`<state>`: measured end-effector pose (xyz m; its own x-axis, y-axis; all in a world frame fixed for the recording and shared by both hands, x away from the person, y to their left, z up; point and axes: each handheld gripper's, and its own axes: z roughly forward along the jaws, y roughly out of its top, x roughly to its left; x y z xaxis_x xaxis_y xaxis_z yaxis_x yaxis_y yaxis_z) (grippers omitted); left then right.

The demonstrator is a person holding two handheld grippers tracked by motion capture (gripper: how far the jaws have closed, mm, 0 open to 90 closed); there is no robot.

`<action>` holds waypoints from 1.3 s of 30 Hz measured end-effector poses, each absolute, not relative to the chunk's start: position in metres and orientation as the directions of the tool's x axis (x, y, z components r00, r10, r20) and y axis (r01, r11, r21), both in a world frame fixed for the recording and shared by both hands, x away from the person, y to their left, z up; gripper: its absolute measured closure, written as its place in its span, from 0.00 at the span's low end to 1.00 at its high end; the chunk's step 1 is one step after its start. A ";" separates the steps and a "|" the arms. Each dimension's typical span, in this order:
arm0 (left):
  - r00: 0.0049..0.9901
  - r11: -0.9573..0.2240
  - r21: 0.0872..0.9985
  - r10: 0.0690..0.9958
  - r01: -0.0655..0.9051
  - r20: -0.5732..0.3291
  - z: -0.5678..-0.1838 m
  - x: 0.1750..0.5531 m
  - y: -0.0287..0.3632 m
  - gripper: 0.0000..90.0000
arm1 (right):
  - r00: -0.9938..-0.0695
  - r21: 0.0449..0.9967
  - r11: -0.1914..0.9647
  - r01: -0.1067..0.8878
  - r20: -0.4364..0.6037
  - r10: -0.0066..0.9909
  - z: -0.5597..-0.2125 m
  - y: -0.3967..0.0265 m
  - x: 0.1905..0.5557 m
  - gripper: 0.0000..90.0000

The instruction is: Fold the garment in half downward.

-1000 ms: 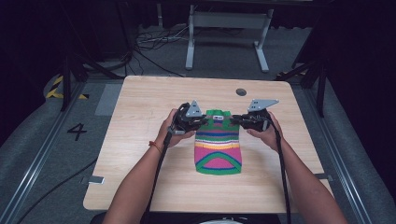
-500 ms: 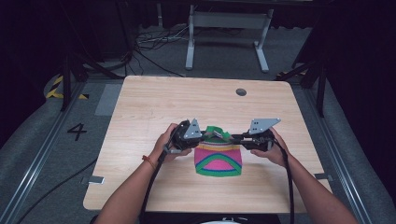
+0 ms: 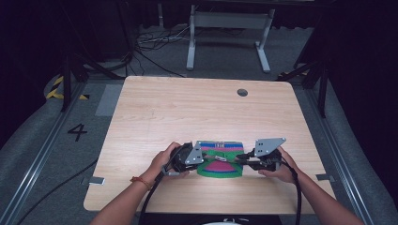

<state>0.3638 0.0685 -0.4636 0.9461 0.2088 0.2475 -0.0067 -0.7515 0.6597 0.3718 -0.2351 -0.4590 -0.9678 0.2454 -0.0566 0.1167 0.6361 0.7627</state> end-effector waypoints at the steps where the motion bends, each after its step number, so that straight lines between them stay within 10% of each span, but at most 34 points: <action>1: 0.947 -0.750 0.661 0.210 -0.003 0.243 -0.464 0.363 0.069 0.88 | -0.970 0.761 0.638 0.116 -0.052 0.238 -0.461 -0.235 0.369 0.89; 39: 0.977 -0.729 0.679 0.195 0.090 0.081 -0.495 0.343 0.075 0.82 | -0.965 0.717 0.677 0.166 -0.023 0.261 -0.492 -0.230 0.345 0.90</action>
